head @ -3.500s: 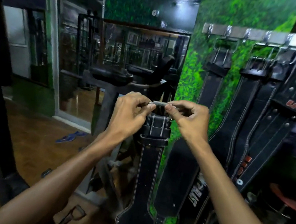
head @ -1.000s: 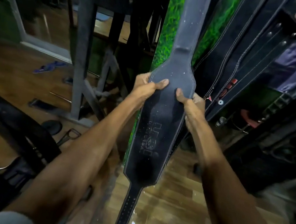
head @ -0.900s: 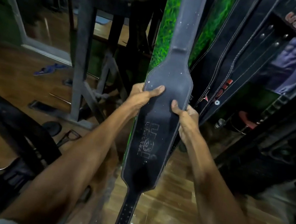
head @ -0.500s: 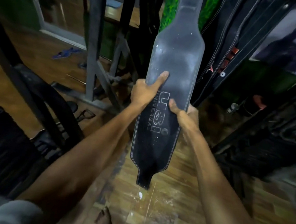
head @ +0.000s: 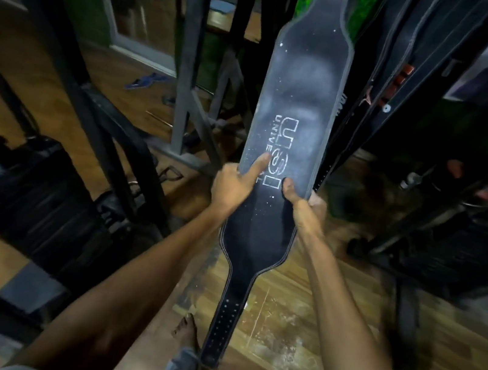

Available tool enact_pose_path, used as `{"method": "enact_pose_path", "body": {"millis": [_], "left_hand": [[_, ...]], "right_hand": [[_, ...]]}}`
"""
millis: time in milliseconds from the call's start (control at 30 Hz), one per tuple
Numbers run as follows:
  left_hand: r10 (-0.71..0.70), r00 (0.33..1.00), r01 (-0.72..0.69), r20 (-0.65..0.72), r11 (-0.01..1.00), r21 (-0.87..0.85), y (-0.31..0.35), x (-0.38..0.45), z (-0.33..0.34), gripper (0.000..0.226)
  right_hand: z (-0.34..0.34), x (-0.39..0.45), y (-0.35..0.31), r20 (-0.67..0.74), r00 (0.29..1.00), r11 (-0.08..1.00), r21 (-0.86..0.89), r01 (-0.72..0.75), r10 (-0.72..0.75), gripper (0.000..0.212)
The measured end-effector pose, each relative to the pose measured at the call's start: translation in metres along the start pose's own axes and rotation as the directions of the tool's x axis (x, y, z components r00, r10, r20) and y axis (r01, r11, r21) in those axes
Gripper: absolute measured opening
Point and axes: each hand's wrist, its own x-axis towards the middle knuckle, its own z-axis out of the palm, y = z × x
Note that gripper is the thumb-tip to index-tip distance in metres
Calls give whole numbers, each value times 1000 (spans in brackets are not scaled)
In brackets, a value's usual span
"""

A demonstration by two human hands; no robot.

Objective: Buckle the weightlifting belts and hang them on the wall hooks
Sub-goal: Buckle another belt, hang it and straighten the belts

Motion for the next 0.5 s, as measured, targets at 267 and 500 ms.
{"method": "enact_pose_path", "body": {"millis": [267,500], "left_hand": [[-85,996,86,11,995,-53,-35,-42,-20,81],[-75,993,75,86,997,-1,-57,-60,-30,78]], "right_hand": [[7,-39,33,29,996,996,7,-87,87,42],[8,-74,52,-2,995,995,-34,-97,97,45]]}}
